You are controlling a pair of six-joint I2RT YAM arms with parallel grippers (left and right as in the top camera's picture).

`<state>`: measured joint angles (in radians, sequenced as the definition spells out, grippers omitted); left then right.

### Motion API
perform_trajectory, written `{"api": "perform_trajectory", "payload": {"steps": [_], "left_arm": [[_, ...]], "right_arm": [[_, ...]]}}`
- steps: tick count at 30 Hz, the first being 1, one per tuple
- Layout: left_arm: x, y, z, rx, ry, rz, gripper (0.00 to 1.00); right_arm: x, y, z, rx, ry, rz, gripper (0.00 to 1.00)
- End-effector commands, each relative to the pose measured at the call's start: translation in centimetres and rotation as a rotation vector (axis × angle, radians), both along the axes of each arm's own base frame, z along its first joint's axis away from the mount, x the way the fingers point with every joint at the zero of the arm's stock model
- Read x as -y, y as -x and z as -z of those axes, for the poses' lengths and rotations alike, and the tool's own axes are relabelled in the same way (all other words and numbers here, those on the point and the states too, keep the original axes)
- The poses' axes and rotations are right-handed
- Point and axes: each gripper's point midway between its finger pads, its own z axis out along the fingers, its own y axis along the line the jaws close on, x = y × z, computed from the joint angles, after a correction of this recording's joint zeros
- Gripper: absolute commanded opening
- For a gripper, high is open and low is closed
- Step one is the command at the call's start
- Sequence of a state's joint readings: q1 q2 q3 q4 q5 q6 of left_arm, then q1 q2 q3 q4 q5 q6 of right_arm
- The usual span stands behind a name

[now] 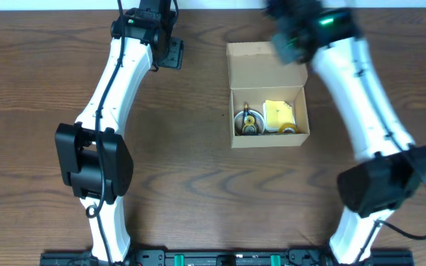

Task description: Pack container

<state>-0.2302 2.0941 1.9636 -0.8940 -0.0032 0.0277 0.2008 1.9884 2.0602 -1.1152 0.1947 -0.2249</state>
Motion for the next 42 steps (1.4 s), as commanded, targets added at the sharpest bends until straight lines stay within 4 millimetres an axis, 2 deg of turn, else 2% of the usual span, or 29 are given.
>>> {"api": "perform_trajectory", "payload": {"steps": [1, 3, 4, 6, 9, 11, 13, 15, 18, 22, 27, 29, 33, 35, 42], "left_arm": [[0.3, -0.1, -2.0, 0.050, 0.034, 0.007, 0.64], [0.7, -0.8, -1.5, 0.059, 0.048, 0.013, 0.57], [1.2, -1.0, -0.7, 0.048, 0.070, 0.025, 0.48], [2.1, -1.2, 1.0, 0.014, 0.110, 0.039, 0.32], [2.9, -1.3, 3.1, -0.040, 0.194, 0.063, 0.29], [3.1, -1.2, 4.0, -0.077, 0.265, 0.074, 0.28], [2.8, -1.2, 4.0, -0.089, 0.325, 0.093, 0.28], [2.9, -1.4, 3.7, -0.086, 0.375, 0.112, 0.28], [4.0, -1.9, 3.9, -0.083, 0.487, 0.163, 0.29], [7.4, -2.5, 4.9, -0.101, 0.714, 0.262, 0.31], [10.1, -2.7, 5.4, -0.135, 0.953, 0.330, 0.33], [10.7, -2.7, 5.8, -0.151, 1.008, 0.345, 0.33], [11.7, -2.7, 4.7, -0.138, 1.096, 0.406, 0.33], [11.8, -2.8, 4.7, -0.136, 1.094, 0.407, 0.33], [11.8, -2.8, 5.3, -0.142, 1.088, 0.403, 0.33]], "right_arm": [[6.2, 0.1, 0.8, -0.042, -0.092, 0.165, 0.01], [8.8, 0.4, 1.4, -0.064, -0.155, 0.224, 0.01], [10.0, 0.7, 1.7, -0.079, -0.186, 0.248, 0.01], [10.7, 1.1, 2.4, -0.111, -0.218, 0.262, 0.01], [10.2, 1.0, 4.5, -0.166, -0.267, 0.246, 0.01], [9.0, 0.7, 6.6, -0.222, -0.331, 0.189, 0.01], [8.1, 0.5, 9.1, -0.282, -0.393, 0.140, 0.01], [8.2, 0.4, 11.4, -0.333, -0.435, 0.146, 0.01], [7.8, 0.5, 13.9, -0.387, -0.573, 0.090, 0.01], [8.8, 0.4, 14.3, -0.359, -0.810, 0.016, 0.01], [9.8, 0.1, 13.3, -0.289, -0.881, -0.059, 0.01], [9.1, 0.0, 13.1, -0.266, -0.901, -0.120, 0.01], [7.9, -0.9, 12.2, -0.193, -1.004, -0.211, 0.01], [7.7, -1.1, 12.5, -0.189, -1.036, -0.217, 0.01], [5.8, -0.9, 17.0, -0.274, -1.163, -0.201, 0.01]]}}
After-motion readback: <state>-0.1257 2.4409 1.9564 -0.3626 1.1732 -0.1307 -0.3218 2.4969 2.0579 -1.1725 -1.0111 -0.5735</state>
